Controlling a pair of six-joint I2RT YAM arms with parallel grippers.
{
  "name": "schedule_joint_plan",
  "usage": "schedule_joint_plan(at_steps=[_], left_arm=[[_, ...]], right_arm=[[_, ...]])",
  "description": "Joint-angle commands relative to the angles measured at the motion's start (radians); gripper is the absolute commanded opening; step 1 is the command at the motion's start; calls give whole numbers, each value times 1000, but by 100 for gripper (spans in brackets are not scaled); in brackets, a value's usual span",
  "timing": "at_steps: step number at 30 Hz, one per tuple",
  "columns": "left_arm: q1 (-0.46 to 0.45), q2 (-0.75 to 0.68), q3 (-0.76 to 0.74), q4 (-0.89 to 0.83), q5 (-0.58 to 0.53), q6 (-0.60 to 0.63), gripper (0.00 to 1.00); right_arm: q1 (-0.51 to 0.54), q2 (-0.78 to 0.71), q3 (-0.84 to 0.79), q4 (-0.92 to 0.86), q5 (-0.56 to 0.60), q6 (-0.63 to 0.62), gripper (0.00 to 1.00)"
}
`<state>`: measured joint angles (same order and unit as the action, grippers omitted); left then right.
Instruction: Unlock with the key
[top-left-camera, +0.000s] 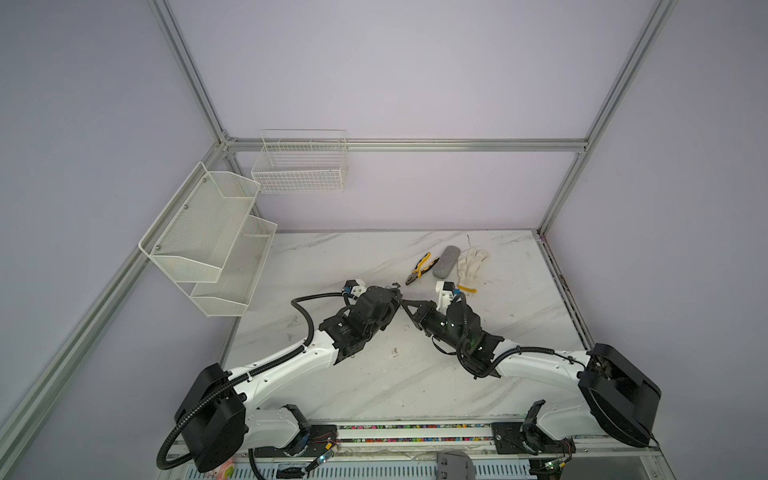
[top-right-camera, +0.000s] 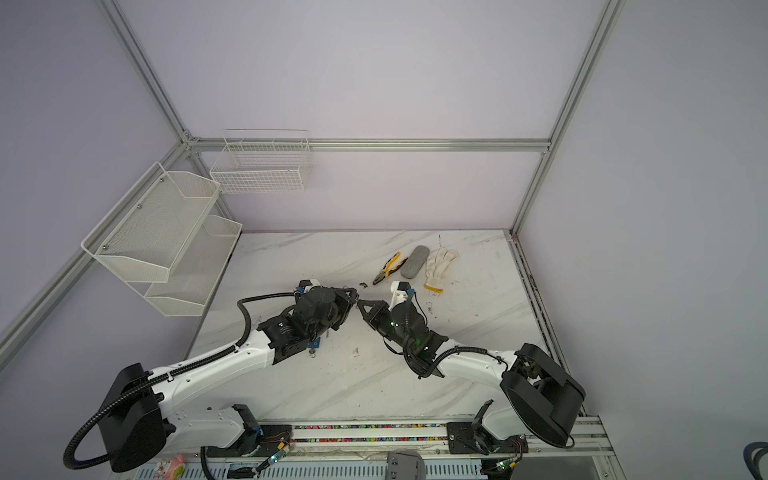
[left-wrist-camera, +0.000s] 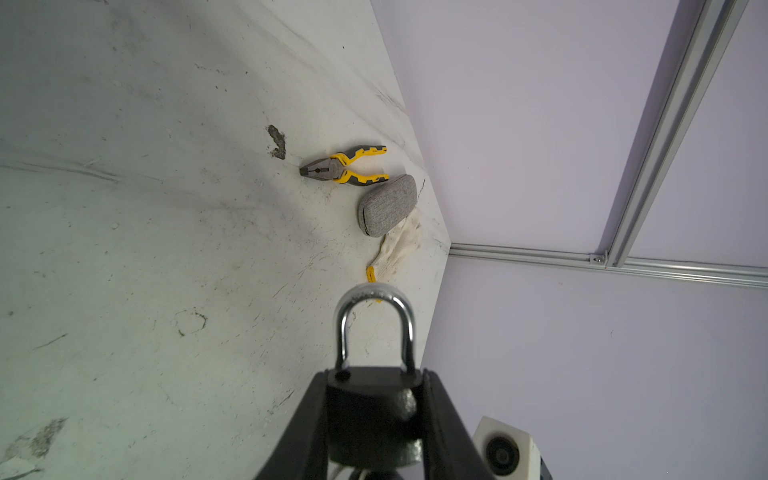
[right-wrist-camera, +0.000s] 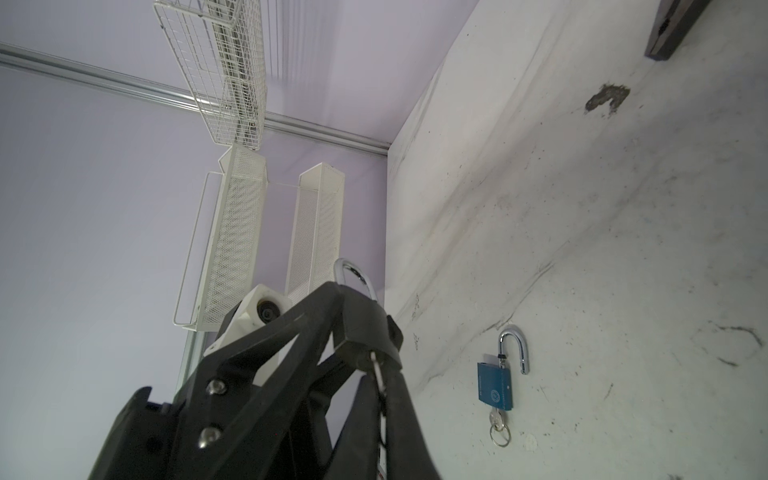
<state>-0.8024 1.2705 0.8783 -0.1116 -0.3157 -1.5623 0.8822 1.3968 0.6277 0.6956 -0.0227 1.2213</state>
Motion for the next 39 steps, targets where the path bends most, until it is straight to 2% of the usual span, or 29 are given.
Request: schedule_joint_plan(at_steps=[1, 5, 11, 18, 22, 27, 31, 35, 39], left_arm=[[-31, -54, 3, -44, 6, 99, 0], [-17, -82, 12, -122, -48, 171, 0], [31, -128, 32, -193, -44, 401, 0], [50, -208, 14, -157, -25, 862, 0], [50, -264, -66, -3, 51, 1139, 0], [49, -273, -190, 215, 192, 1404, 0], [46, -242, -272, 403, 242, 1480, 0], [44, -185, -328, 574, 276, 1567, 0], [43, -158, -354, 669, 287, 1614, 0]], right_arm=[[4, -48, -13, 0, 19, -22, 18], [4, -100, -1, -64, 42, -83, 32], [3, -225, 27, -240, 92, -193, 45], [-43, -281, 121, -473, 37, -383, 52], [-57, -274, 197, -599, 6, -489, 55], [-87, -247, 285, -736, -100, -562, 60], [-91, -230, 381, -889, -155, -624, 62], [-91, -200, 459, -1010, -135, -695, 63], [-90, -133, 554, -1092, -141, -771, 64]])
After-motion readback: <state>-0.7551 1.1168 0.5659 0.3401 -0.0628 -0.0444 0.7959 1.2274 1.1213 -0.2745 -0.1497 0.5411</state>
